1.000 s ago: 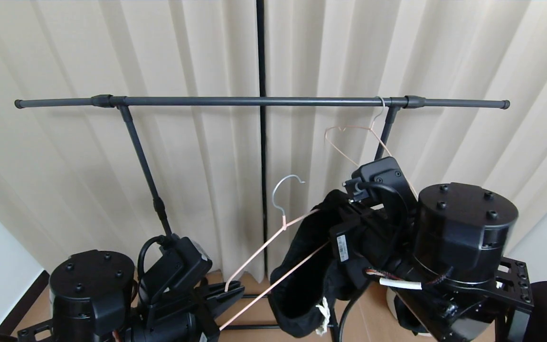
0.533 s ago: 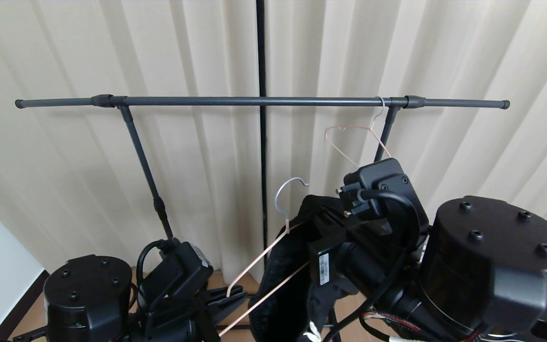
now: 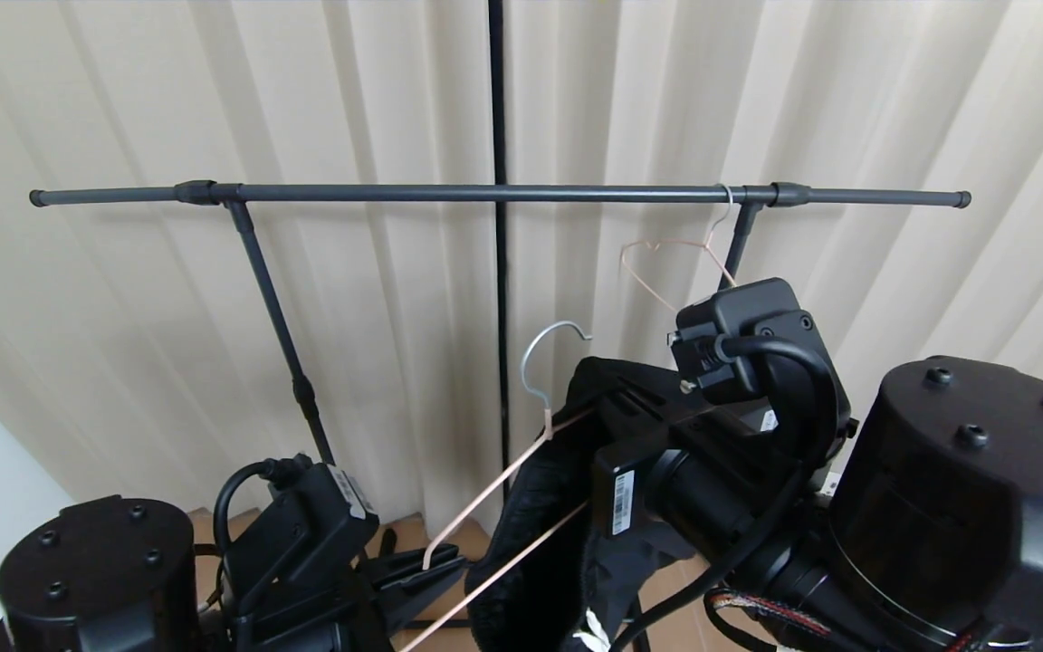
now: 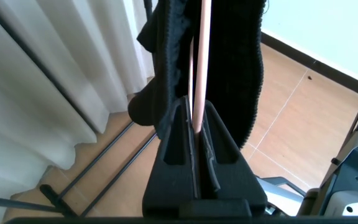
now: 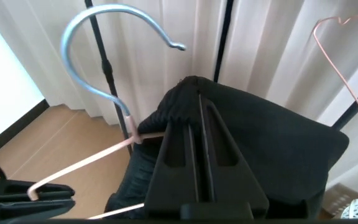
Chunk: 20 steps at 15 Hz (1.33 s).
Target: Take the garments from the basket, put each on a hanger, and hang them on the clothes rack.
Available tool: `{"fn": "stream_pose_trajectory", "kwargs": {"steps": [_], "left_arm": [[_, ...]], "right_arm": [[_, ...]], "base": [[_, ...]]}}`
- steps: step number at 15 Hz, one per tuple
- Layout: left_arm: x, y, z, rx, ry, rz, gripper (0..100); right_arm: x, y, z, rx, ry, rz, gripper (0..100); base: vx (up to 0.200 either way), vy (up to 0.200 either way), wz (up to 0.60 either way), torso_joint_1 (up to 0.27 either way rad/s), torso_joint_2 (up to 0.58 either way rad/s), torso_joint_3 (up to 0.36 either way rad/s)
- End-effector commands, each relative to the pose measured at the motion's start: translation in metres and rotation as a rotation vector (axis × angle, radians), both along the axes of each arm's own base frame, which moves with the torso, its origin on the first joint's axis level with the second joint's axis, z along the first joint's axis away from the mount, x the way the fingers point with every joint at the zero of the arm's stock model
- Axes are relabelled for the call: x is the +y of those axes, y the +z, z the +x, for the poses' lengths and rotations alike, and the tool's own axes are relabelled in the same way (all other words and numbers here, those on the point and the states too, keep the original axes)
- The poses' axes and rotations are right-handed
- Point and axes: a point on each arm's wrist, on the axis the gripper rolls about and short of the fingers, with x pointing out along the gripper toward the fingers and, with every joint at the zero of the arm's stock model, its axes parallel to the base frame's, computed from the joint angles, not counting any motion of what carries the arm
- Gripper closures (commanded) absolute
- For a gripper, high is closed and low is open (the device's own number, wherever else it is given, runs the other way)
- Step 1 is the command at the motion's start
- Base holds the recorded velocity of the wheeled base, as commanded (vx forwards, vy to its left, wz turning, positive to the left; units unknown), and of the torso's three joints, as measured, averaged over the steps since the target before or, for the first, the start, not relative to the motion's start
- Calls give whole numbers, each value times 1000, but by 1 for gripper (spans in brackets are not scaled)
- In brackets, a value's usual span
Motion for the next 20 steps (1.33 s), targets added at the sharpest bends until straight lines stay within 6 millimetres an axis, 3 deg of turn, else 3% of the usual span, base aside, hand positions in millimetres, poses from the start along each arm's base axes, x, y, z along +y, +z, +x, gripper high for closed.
{"fn": "stream_pose_trajectory", "kwargs": {"steps": [1,2,3,8,13,20], "left_arm": [[4,4,-4,-15,-3,-15,100],[5,4,-5,-16,-3,-16,100],[6,5,-7,-20,-4,-21,100],[7,5,-11,-23,-15,-20,100],[8,9,-11,-36,-12,-35,100],[12,16,-6,-59,23,-57,100]], "right_arm": [[-1,0,0,0,-2,0,100],[-1,1,0,-1,-2,1,100],[-2,1,1,-2,-7,4,0],[-21,18,12,-31,-71,41,0],[-23,16,11,-32,-72,21,0],[-23,9,-10,-16,54,1,0]], "base": [[0,0,0,0,0,0],[0,0,0,0,0,0],[0,0,0,0,0,0],[0,0,0,0,0,0],[0,0,0,0,0,0],[0,0,0,0,0,0]]}}
